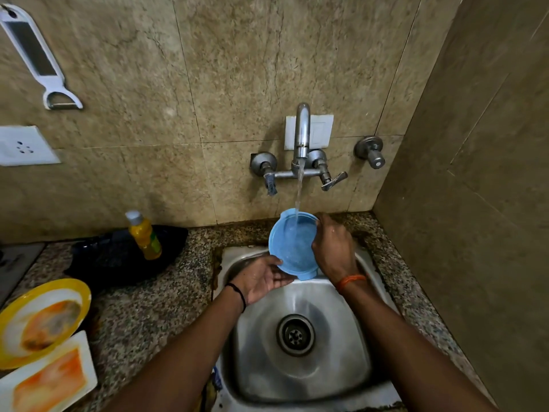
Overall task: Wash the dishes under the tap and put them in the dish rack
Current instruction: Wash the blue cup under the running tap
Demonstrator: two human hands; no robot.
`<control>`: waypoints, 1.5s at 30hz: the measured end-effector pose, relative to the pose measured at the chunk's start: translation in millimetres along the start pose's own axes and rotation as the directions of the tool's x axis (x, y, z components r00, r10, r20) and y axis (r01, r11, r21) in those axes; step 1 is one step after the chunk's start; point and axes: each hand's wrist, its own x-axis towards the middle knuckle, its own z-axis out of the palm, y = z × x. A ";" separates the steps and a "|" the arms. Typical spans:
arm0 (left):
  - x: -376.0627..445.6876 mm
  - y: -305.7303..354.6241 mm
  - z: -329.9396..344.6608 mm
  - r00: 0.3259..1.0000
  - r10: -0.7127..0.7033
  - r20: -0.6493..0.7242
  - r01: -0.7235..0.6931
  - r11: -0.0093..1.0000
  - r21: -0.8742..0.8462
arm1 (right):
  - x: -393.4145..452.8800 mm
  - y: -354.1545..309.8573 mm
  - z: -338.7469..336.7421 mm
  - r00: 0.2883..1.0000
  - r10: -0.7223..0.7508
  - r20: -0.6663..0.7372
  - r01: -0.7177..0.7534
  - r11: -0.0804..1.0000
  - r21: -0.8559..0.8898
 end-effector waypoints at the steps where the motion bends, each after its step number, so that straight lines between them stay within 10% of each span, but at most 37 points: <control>1: 0.7 -1.5 0.2 0.999 0.025 0.024 -0.024 0.999 -0.048 | -1.5 0.7 0.7 1.000 0.001 -0.021 -0.001 1.000 0.025; 5: 2.6 3.0 0.5 0.991 0.130 0.035 -0.126 0.987 -0.105 | -2.6 16.2 9.1 0.987 0.160 0.003 -0.157 0.961 0.229; 10: -0.7 22.8 11.9 0.935 0.288 -0.206 -0.223 0.930 0.291 | -9.3 34.1 25.7 0.914 0.341 0.219 -0.403 0.814 0.418; 17: -5.0 41.1 18.2 0.789 0.568 -0.232 -0.171 0.567 0.806 | -9.0 25.6 36.4 0.545 0.389 0.743 -0.832 0.361 0.421; 22: -7.8 37.4 -3.2 0.926 0.259 -0.273 -0.048 0.801 0.597 | 6.2 30.4 20.0 0.427 0.323 0.844 -0.818 0.536 0.209; 27: -2.8 15.5 -17.2 0.968 -0.177 -0.177 0.208 0.963 0.172 | 31.5 18.3 -4.0 0.651 0.333 0.682 -0.404 0.913 -0.061; 30: 2.9 -1.1 -12.9 0.964 -0.241 -0.109 0.248 0.967 0.052 | 37.6 6.1 -15.2 0.759 0.268 0.594 -0.152 0.959 -0.238; 39: 12.1 -14.7 1.9 0.998 -0.017 -0.058 0.002 0.969 -0.248 | 24.4 3.2 -23.9 0.897 0.020 0.442 0.082 0.974 -0.212; 45: 12.2 2.2 6.5 0.948 0.219 -0.229 -0.213 0.976 0.051 | 8.9 20.7 -11.9 0.953 0.018 0.302 -0.063 0.988 0.140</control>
